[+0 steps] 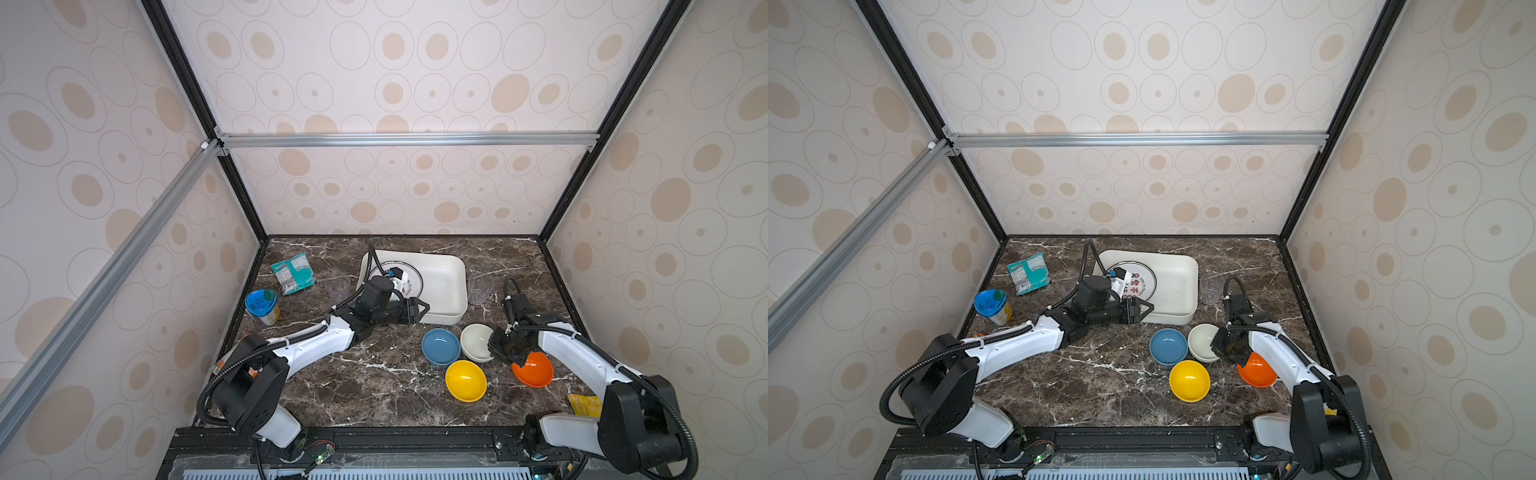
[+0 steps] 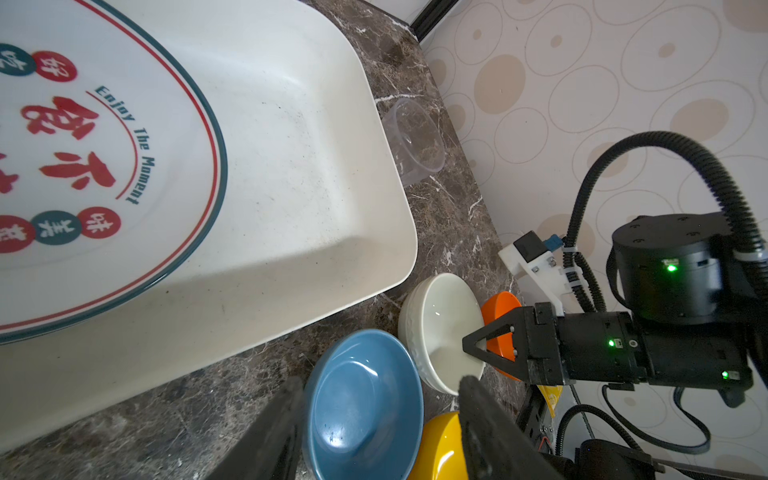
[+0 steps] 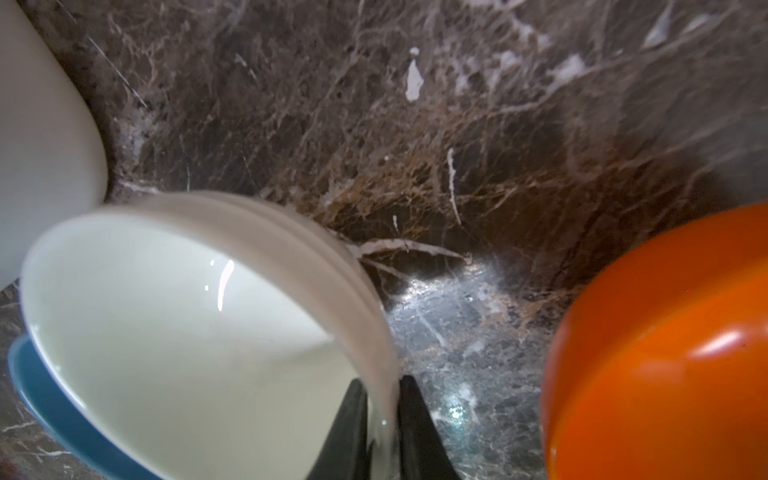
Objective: Place the mixed dishes into the plastic bin
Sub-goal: 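Grasp the cream bowl rim with the right gripper and lift it, then carry the cream bowl with the right gripper over the bin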
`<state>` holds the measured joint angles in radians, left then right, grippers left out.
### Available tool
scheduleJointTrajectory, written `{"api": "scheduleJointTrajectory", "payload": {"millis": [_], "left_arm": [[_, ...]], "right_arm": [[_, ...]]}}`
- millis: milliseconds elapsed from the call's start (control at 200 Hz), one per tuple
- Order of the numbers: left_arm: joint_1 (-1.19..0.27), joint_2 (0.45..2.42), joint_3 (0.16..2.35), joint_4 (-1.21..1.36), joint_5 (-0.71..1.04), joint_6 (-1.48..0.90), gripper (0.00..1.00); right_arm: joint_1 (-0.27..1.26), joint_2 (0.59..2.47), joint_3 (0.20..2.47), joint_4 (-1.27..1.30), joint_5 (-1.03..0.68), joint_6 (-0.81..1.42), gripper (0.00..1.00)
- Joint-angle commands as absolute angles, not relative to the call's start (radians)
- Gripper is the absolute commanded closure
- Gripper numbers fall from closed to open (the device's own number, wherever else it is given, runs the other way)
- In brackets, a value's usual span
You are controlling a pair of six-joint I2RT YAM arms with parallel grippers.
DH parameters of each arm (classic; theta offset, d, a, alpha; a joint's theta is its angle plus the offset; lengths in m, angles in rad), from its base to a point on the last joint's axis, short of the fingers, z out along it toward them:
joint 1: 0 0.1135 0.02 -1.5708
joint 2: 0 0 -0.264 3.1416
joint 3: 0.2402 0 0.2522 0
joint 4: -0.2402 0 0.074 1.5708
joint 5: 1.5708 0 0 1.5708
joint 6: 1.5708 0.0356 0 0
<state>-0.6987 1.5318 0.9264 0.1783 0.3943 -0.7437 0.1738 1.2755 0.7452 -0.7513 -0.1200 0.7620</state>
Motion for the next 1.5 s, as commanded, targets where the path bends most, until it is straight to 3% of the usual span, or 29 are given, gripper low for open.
{"api": "scheduleJointTrajectory", "payload": {"millis": [0,415,935,1496], "left_arm": [[-0.706,1.533,0.953,0.181,0.386,-0.741,0.41],[-0.707,1.544,0.964,0.177,0.388,-0.735,0.41],[-0.679,1.521,0.948,0.213,0.388,-0.769,0.40],[-0.622,1.471,0.961,0.183,0.318,-0.802,0.39]], "right_arm": [[0.172,1.279,0.742,-0.765,-0.107,0.770,0.88],[0.172,1.240,0.800,-0.824,-0.051,0.737,0.96],[0.172,1.201,1.000,-0.943,-0.028,0.661,0.98],[0.188,1.497,1.360,-0.846,-0.136,0.618,0.98]]}}
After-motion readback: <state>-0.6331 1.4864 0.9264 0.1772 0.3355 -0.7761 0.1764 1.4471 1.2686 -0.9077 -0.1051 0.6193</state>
